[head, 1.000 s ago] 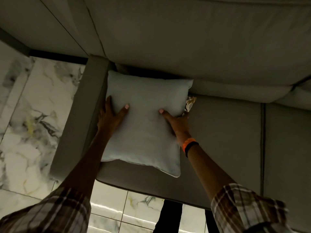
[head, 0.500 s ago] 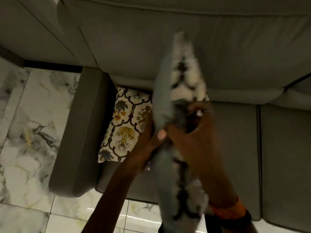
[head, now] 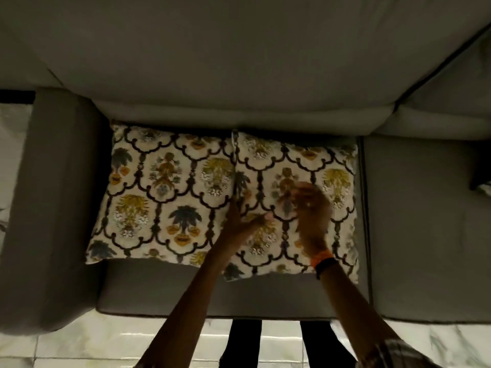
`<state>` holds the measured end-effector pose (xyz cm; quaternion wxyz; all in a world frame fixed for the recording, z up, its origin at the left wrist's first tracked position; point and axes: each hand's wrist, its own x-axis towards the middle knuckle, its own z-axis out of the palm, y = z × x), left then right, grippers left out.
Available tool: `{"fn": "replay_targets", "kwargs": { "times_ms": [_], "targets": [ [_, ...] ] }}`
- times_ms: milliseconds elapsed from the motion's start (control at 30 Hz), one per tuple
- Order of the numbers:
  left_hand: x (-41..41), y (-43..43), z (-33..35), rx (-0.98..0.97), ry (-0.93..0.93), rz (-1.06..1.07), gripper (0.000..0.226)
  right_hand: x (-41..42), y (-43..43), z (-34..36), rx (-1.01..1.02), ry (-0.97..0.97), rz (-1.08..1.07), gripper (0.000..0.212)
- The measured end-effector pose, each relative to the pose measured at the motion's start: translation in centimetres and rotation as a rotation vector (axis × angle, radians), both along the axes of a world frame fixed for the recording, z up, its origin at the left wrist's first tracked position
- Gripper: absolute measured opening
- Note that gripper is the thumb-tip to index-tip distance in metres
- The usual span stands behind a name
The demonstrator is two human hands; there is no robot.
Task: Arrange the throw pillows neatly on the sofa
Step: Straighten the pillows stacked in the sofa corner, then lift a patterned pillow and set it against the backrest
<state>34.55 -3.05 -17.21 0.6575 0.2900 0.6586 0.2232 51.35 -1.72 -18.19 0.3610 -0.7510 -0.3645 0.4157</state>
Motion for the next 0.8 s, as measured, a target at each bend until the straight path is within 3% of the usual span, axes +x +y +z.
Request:
{"fn": "replay_targets", "kwargs": {
  "times_ms": [33,100,133,200,233,300,367,467,533,800],
  "targets": [
    [0.9,-0.3,-1.4,-0.008,0.073,-0.041,0.127,2.6,0.3,-0.9,-0.031,-0.134,-0.056,0.042],
    [2.3,-0.7,-4.4,-0.043,0.211,-0.088,0.138,8.3,1.1,-3.0,-0.253,-0.31,-0.105,0.09],
    [2.6,-0.5,-4.8,-0.06,0.223,-0.067,0.136,10.7,1.5,-3.7,-0.392,-0.287,-0.119,0.114],
    [3.1,0.3,-4.8,-0.068,0.198,0.012,0.131,14.9,1.7,-5.0,-0.551,-0.029,-0.055,0.143],
    [3.6,0.8,-4.9,-0.082,0.201,0.044,0.126,16.4,1.5,-5.7,-0.601,0.096,0.038,0.14],
    [4.4,1.9,-4.4,-0.033,0.223,0.073,0.127,17.6,1.0,-5.7,-0.612,0.303,0.199,0.109],
    [6.4,1.8,-3.1,0.037,0.197,0.044,0.126,18.8,0.5,-2.5,-0.497,0.4,0.249,0.082],
    [10.6,0.6,-0.8,0.157,0.112,0.021,0.095,22.8,-0.2,1.4,-0.255,0.443,0.212,0.058],
    [14.5,0.8,0.9,0.298,0.096,-0.023,0.086,27.0,0.0,3.3,-0.142,0.414,0.178,0.058],
    [24.0,7.5,-0.2,0.555,0.098,-0.064,0.098,38.0,6.8,3.5,0.099,0.21,0.275,0.095]
  ]
}}
